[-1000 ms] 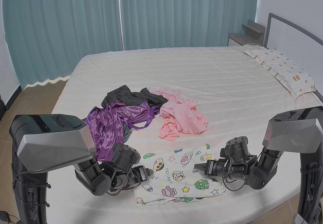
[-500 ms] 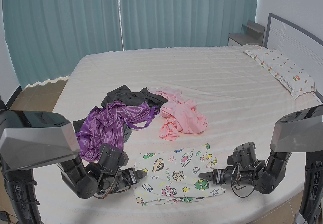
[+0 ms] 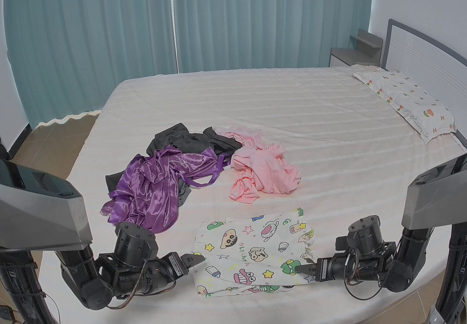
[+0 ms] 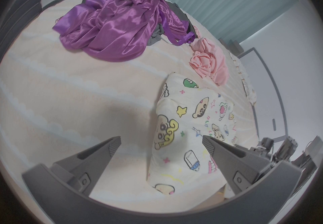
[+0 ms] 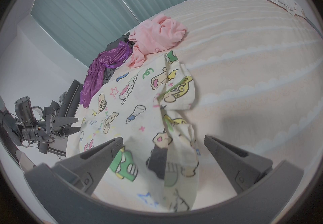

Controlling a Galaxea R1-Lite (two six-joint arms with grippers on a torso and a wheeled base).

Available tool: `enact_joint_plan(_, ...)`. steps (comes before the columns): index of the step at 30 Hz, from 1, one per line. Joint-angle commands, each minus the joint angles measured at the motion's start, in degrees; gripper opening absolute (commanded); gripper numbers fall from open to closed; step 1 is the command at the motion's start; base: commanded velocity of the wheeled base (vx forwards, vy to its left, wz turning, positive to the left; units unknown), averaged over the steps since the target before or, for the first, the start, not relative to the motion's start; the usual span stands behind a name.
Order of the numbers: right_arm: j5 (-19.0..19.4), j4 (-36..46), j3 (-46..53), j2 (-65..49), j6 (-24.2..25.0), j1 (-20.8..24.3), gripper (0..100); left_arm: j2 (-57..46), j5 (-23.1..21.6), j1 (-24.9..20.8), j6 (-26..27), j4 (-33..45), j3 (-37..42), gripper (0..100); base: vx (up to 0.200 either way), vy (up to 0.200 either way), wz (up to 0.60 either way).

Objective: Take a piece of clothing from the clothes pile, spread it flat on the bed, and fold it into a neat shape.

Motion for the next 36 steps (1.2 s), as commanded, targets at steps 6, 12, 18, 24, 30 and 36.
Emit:
enact_joint_plan(6, -0.1, 0.42, 1.18, -0.3, -0.06, 0.79, 0, 0.06, -0.06, -0.11, -1.89, -2.79, 4.33, 100, 0.0, 0.0, 0.0)
enact_joint_plan(12, -0.27, -0.2, 4.43, -1.0, -0.5, 0.09, 0, 0.06, -0.06, -0.02, -1.89, -2.79, 4.51, 100, 0.0, 0.0, 0.0)
enact_joint_plan(18, -0.27, -1.25, 6.19, -1.36, -0.68, -0.27, 0, 0.15, -0.06, -0.02, -1.89, -2.79, 4.42, 100, 0.0, 0.0, 0.0)
enact_joint_plan(24, -0.27, -1.52, 6.19, -1.36, -0.68, -0.27, 100, 0.15, -0.14, 0.07, -1.89, -2.79, 4.42, 100, 0.0, 0.0, 0.0)
enact_joint_plan(30, -0.71, -6.7, 6.98, -5.49, 0.02, -3.08, 100, 0.15, -0.14, 0.15, -2.06, -2.79, 4.51, 100, 0.0, 0.0, 0.0)
enact_joint_plan(36, -0.71, -6.61, -1.63, -5.13, 0.02, -6.15, 100, 0.15, -0.14, 0.15, -2.06, -2.88, 4.42, 100, 0.0, 0.0, 0.0)
